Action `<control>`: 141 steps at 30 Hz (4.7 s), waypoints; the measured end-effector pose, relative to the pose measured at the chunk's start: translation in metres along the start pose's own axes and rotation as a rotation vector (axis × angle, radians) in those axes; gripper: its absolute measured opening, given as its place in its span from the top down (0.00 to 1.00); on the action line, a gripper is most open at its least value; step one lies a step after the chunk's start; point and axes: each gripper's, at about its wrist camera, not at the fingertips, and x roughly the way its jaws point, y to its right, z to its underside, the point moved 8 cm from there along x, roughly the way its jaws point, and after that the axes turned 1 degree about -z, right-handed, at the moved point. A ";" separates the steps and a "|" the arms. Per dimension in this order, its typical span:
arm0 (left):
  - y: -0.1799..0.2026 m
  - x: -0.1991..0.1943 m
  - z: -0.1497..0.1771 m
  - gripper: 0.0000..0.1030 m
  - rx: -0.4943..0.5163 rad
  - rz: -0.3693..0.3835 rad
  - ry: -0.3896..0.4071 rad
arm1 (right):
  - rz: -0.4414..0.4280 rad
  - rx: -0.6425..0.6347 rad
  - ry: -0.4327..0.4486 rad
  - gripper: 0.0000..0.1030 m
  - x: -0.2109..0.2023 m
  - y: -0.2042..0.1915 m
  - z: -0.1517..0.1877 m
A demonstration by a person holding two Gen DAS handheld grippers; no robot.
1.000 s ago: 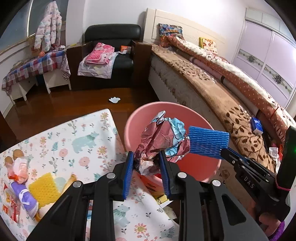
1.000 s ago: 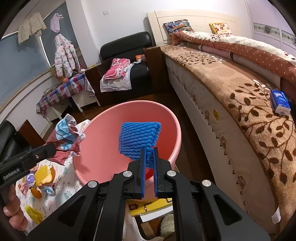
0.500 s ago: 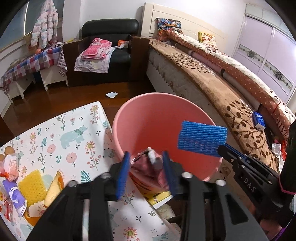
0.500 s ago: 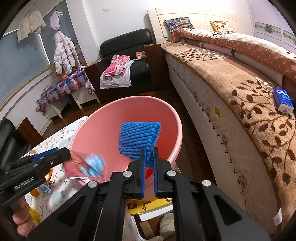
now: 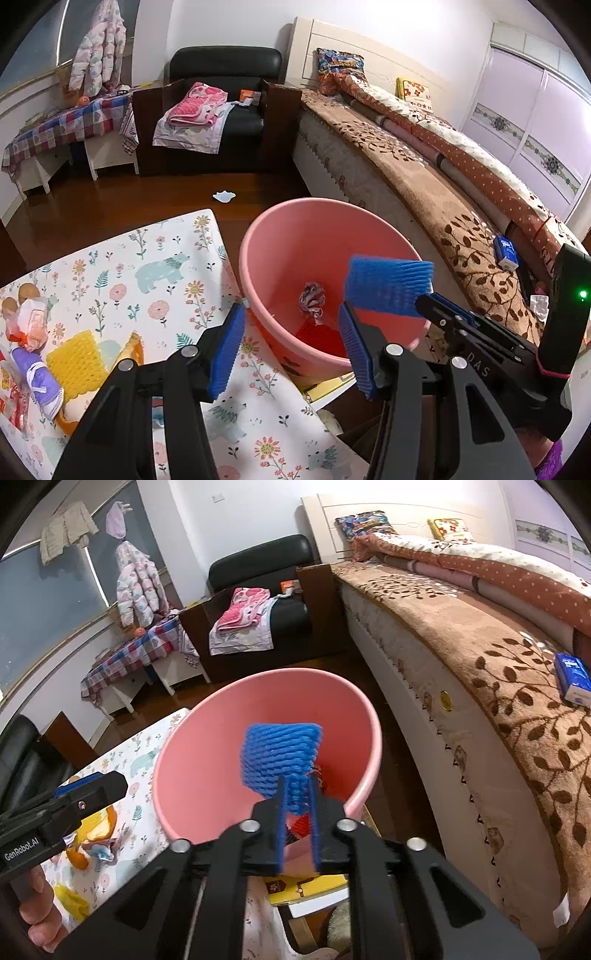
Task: Collect trash
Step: 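Move both tools back over the table, then grasp the purple mesh bag with the left tool while the right tool grasps the red-and-blue toy, then carry purple bag and red-and-blue toy over the pink bucket and open both tools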
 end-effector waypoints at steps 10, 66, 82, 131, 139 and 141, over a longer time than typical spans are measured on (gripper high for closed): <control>-0.016 -0.037 -0.010 0.49 -0.042 0.003 0.064 | -0.044 -0.035 0.026 0.68 -0.016 -0.021 0.000; -0.228 -0.070 0.094 0.46 -0.556 -0.245 -0.044 | -0.422 -0.354 -0.163 0.67 -0.013 -0.189 0.085; -0.249 -0.070 0.102 0.80 -0.576 -0.214 -0.073 | -0.450 -0.725 -0.287 0.53 0.042 -0.244 0.092; -0.128 -0.120 0.094 0.80 -0.264 -0.096 -0.004 | -0.310 -0.308 -0.146 0.77 -0.032 -0.145 0.071; -0.098 -0.110 0.077 0.80 -0.192 -0.075 0.005 | -0.257 -0.246 -0.102 0.77 -0.036 -0.120 0.058; -0.092 -0.108 0.074 0.80 -0.178 -0.070 0.007 | -0.241 -0.225 -0.090 0.77 -0.037 -0.113 0.054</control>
